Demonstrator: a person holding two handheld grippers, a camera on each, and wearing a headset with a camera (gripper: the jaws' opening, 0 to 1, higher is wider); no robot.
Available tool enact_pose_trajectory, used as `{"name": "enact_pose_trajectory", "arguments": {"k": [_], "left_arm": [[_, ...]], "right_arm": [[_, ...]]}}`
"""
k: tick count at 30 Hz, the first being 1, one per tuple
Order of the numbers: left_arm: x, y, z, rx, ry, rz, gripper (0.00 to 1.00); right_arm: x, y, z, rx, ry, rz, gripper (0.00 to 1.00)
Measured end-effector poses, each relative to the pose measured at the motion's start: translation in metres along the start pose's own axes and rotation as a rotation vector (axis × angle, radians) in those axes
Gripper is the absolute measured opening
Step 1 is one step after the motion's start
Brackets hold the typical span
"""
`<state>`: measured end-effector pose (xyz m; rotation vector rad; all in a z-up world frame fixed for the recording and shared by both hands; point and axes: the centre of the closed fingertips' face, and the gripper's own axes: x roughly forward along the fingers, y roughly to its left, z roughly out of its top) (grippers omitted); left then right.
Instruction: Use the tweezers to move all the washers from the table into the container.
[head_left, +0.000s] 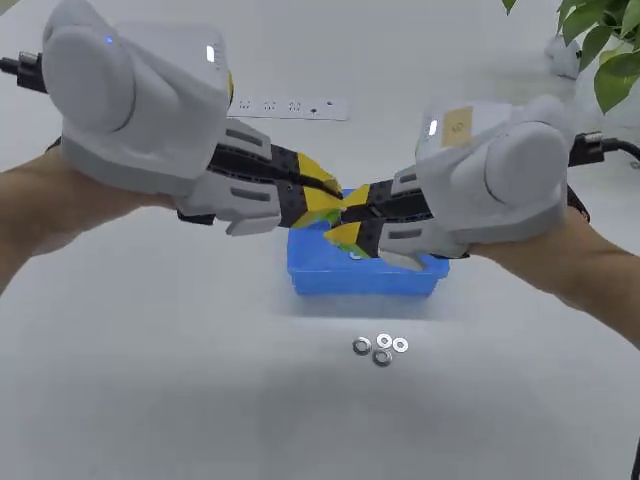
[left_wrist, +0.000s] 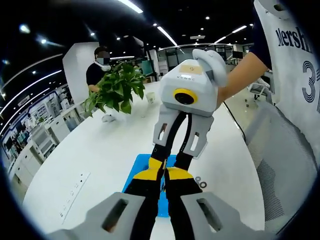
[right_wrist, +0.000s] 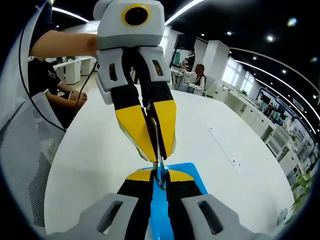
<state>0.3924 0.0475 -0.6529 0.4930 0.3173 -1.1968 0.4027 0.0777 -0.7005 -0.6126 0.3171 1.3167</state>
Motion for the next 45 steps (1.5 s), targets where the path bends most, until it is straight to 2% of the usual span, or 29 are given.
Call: {"name": "enact_pose_trajectory", "arguments": {"k": [6, 13, 21, 26, 29, 32, 39, 41, 45], "left_arm": [[0.012, 0.011, -0.016, -0.015, 0.019, -0.008, 0.07], [0.028, 0.017, -0.034, -0.049, 0.034, -0.028, 0.07], [0.039, 0.021, -0.052, -0.083, 0.054, -0.046, 0.07], [0.043, 0.021, -0.059, -0.102, 0.058, -0.053, 0.07], [0.046, 0.021, -0.062, -0.108, 0.065, -0.055, 0.07], [0.046, 0.022, -0.061, -0.12, 0.056, -0.054, 0.07], [0.045, 0.015, -0.057, -0.103, 0.062, -0.065, 0.07], [0.043, 0.015, -0.056, -0.102, 0.06, -0.061, 0.07], [0.039, 0.013, -0.051, -0.09, 0.057, -0.061, 0.07]], "right_arm": [[0.014, -0.009, -0.015, 0.012, 0.025, 0.005, 0.11], [0.029, -0.013, -0.034, 0.059, 0.045, 0.033, 0.11], [0.041, -0.013, -0.051, 0.093, 0.066, 0.063, 0.11], [0.044, -0.011, -0.057, 0.1, 0.077, 0.074, 0.11], [0.046, -0.01, -0.062, 0.096, 0.081, 0.077, 0.11], [0.043, -0.011, -0.062, 0.114, 0.075, 0.072, 0.11], [0.043, -0.012, -0.062, 0.112, 0.078, 0.068, 0.12], [0.042, -0.014, -0.06, 0.095, 0.074, 0.048, 0.15], [0.038, -0.014, -0.055, 0.102, 0.065, 0.05, 0.18]]}}
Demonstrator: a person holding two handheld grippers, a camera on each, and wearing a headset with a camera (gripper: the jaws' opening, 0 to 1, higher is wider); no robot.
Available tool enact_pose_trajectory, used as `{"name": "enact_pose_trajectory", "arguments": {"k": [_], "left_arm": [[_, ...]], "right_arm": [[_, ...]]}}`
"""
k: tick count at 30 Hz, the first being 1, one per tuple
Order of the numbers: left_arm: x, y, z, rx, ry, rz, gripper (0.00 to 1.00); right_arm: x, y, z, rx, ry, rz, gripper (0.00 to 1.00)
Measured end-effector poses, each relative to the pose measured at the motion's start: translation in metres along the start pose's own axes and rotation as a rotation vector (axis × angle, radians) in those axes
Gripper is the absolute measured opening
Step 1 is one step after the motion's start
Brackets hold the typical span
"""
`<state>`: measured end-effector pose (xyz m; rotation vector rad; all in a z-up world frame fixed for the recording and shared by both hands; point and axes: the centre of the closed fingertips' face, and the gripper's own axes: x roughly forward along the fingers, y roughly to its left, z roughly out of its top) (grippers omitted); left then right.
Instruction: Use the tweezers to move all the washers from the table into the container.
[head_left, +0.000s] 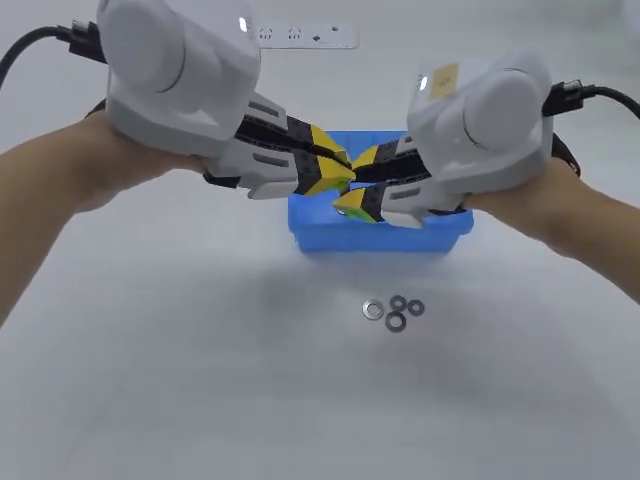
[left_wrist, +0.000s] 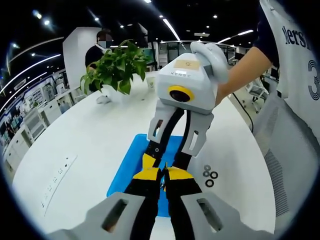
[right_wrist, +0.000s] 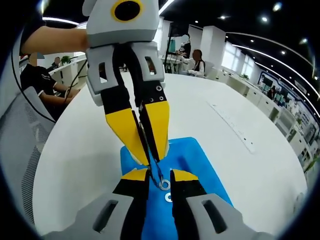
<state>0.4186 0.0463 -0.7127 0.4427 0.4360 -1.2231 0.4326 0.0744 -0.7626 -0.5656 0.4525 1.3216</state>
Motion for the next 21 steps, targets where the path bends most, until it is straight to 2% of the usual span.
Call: {"name": "enact_pose_trajectory", "arguments": {"k": [4, 12, 21], "left_arm": [[-0.005, -0.003, 0.005, 0.01, -0.007, 0.001, 0.07], [-0.015, -0.017, 0.021, 0.039, -0.028, -0.002, 0.07], [-0.024, -0.034, 0.033, 0.062, -0.03, -0.005, 0.07]], "right_arm": [[-0.004, 0.003, 0.005, -0.017, -0.012, 0.001, 0.17], [-0.017, 0.012, 0.018, -0.05, -0.05, 0.02, 0.17], [-0.03, 0.033, 0.027, -0.088, -0.057, 0.054, 0.12]]}}
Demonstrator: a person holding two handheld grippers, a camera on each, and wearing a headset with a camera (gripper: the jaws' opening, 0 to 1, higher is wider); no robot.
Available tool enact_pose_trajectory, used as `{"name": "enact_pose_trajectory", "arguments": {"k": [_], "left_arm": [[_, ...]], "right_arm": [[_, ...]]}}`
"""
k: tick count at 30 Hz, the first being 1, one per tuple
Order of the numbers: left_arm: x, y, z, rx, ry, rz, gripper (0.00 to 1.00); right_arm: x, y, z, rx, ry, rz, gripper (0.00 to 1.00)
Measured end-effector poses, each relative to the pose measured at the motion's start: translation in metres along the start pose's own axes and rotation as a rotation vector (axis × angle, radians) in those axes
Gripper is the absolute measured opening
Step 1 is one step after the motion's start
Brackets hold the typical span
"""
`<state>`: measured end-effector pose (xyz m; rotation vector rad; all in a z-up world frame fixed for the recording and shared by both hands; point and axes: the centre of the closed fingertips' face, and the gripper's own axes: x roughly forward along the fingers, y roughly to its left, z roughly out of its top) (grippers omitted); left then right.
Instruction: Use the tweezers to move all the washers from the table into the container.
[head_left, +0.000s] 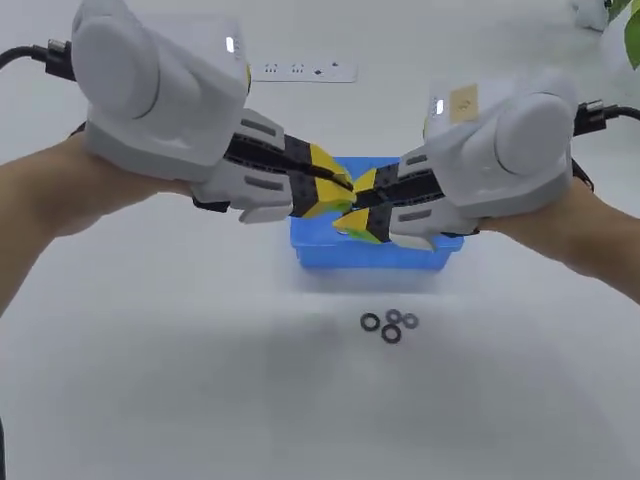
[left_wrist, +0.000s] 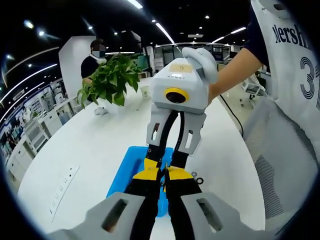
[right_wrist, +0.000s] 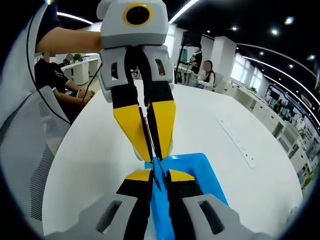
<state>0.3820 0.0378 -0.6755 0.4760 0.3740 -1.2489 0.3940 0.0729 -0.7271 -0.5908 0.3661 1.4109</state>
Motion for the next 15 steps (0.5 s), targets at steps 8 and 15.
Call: {"name": "enact_pose_trajectory", "arguments": {"k": [8, 15], "left_arm": [[-0.008, -0.015, 0.01, 0.021, 0.001, 0.001, 0.07], [-0.01, -0.032, 0.009, 0.012, -0.01, -0.008, 0.07]], "right_arm": [[-0.011, 0.014, 0.009, -0.012, -0.011, 0.006, 0.12], [-0.018, 0.035, 0.007, -0.018, -0.003, 0.013, 0.12]]}}
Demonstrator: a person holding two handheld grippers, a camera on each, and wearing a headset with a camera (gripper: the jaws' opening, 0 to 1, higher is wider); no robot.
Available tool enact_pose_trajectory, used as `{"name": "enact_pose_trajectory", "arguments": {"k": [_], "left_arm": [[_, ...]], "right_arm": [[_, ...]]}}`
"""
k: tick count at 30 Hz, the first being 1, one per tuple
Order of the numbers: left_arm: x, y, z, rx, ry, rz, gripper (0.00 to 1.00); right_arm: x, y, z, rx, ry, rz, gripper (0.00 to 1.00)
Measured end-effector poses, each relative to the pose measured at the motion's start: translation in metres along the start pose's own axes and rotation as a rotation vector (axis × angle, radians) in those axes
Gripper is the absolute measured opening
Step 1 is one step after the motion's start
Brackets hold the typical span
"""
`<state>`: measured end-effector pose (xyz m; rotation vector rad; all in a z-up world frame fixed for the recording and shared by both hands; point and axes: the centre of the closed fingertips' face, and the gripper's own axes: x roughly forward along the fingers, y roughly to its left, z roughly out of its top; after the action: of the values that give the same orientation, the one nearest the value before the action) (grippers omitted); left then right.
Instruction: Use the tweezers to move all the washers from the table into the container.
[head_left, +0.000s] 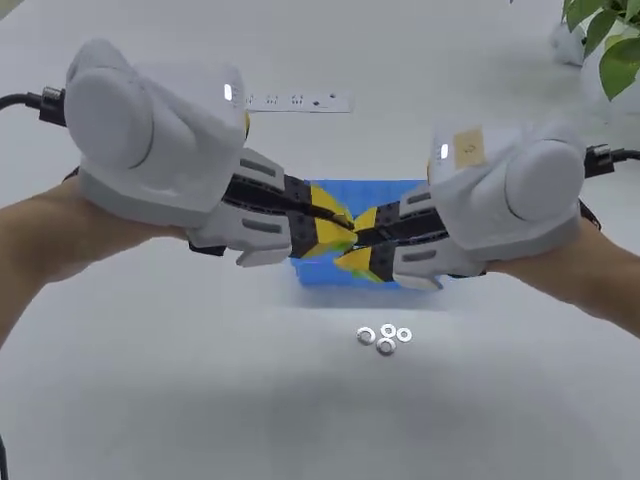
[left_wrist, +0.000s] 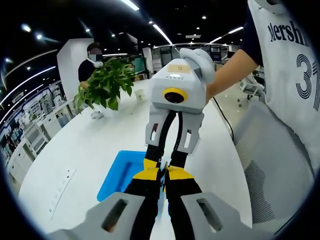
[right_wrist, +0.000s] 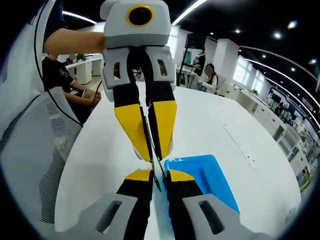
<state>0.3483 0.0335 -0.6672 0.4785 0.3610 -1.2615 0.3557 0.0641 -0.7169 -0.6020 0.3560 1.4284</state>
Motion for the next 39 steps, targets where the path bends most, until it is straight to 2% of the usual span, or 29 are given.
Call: {"name": "enact_pose_trajectory", "arguments": {"k": [12, 23, 31, 39], "left_arm": [[-0.001, -0.03, -0.007, -0.014, 0.006, -0.043, 0.07], [0.007, -0.05, -0.017, -0.047, 0.018, -0.066, 0.07], [0.018, -0.048, -0.024, -0.071, 0.02, -0.074, 0.07], [0.025, -0.049, -0.033, -0.077, 0.046, -0.094, 0.07]], "right_arm": [[-0.003, 0.03, -0.007, 0.034, 0.002, 0.0, 0.12], [-0.001, 0.05, -0.022, 0.065, 0.016, 0.016, 0.12], [0.0, 0.048, -0.035, 0.119, 0.026, 0.009, 0.12], [0.009, 0.049, -0.044, 0.152, 0.034, 0.014, 0.12]]}}
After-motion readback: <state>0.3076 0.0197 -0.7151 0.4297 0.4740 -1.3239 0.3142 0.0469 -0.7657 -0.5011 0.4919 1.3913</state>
